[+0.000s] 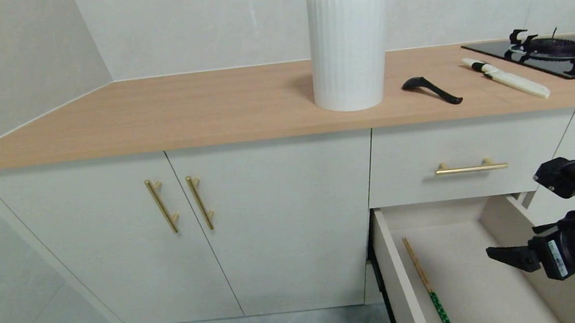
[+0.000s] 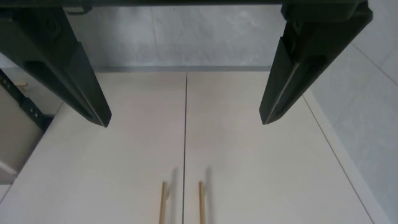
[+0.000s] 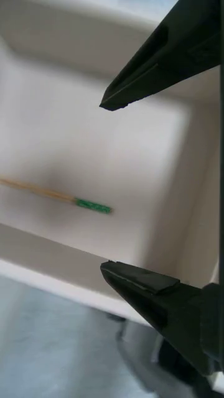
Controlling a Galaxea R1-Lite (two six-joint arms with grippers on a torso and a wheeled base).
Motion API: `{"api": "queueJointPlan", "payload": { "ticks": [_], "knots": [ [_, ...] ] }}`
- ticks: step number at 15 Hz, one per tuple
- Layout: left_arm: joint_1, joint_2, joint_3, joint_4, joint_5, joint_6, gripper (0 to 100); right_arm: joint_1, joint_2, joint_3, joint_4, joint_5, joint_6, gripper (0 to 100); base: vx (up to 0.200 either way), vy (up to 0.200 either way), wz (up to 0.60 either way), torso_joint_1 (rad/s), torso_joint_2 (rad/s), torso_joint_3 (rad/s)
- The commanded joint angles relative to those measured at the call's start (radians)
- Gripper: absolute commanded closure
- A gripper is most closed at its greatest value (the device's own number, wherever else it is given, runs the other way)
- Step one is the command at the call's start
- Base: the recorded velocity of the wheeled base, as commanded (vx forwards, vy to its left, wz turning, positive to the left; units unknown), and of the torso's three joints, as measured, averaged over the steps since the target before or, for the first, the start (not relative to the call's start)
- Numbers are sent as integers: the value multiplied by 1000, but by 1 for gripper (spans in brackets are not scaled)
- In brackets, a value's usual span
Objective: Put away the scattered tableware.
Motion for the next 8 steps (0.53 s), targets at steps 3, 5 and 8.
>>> {"api": "queueJointPlan", "payload": {
  "ticks": [3, 5, 8],
  "knots": [
    [0, 2, 0, 0, 1, 0, 0, -5, -74, -6, -1, 3, -1, 0, 0, 0, 0, 80, -522, -347],
    [-2, 2, 0, 0, 1, 0, 0, -5, -75, -10, -1, 4, -1, 0, 0, 0, 0, 124, -456, -330],
    [-2, 2, 0, 0, 1, 0, 0, -16, -75, -12, -2, 12, -1, 0, 0, 0, 0, 141, -461, -325]
  ]
}}
